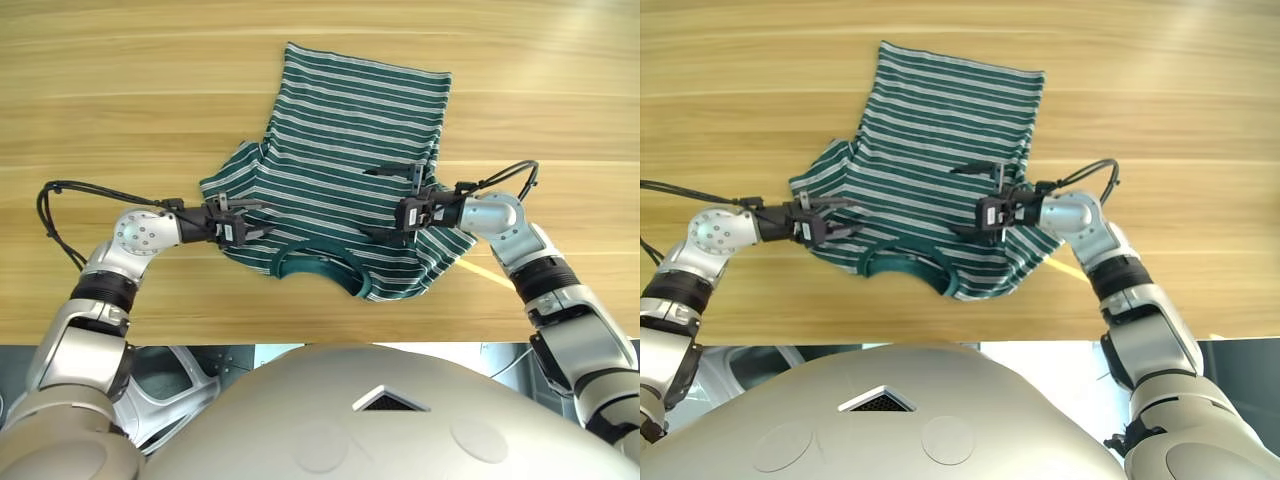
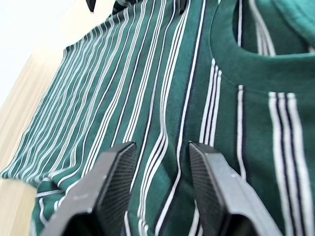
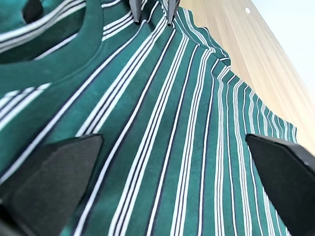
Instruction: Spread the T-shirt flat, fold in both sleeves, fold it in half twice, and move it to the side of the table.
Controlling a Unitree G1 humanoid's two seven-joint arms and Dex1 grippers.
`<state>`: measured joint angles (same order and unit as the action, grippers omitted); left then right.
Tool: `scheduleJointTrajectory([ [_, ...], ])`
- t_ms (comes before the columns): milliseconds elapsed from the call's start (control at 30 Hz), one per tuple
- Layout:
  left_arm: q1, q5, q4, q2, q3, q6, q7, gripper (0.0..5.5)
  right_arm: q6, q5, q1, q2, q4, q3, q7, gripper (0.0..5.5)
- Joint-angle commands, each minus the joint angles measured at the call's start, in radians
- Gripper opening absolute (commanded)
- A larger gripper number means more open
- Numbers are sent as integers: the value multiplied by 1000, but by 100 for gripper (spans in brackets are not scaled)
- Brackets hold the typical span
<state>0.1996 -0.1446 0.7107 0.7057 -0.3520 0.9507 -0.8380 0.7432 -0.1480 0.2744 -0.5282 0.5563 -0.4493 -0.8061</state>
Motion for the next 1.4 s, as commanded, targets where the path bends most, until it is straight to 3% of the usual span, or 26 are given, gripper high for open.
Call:
scheduleJointTrajectory([
  [33, 13, -58, 25, 26, 25, -21, 54, 201, -11, -31, -13, -8, 27, -14, -24, 540],
  [200, -38, 51, -46, 28, 27, -19, -8, 201, 6, 50, -53, -49, -44, 18, -60, 540],
  [400, -150, 61, -125, -31, -66, -39, -75, 201, 2, 158, -117, -105, -148, 57, -129, 540],
  [700, -293, 257, -409, 25, -98, -129, -191, 201, -7, 349, -159, -188, -247, 128, -278, 540],
  [867, -292, 190, -426, 85, 28, -133, -102, 201, -10, 360, -164, -173, -243, 155, -291, 540],
  [967, -307, 256, -502, 128, 111, -151, -89, 201, -8, 358, -165, -162, -234, 163, -294, 540],
  [1100, -412, 203, -517, 207, 242, -152, -25, 220, -12, 359, -145, -153, -216, 165, -312, 540],
  [1400, -509, -15, -462, 290, 276, -194, 27, 220, -21, 362, -202, -167, -243, 214, -306, 540],
])
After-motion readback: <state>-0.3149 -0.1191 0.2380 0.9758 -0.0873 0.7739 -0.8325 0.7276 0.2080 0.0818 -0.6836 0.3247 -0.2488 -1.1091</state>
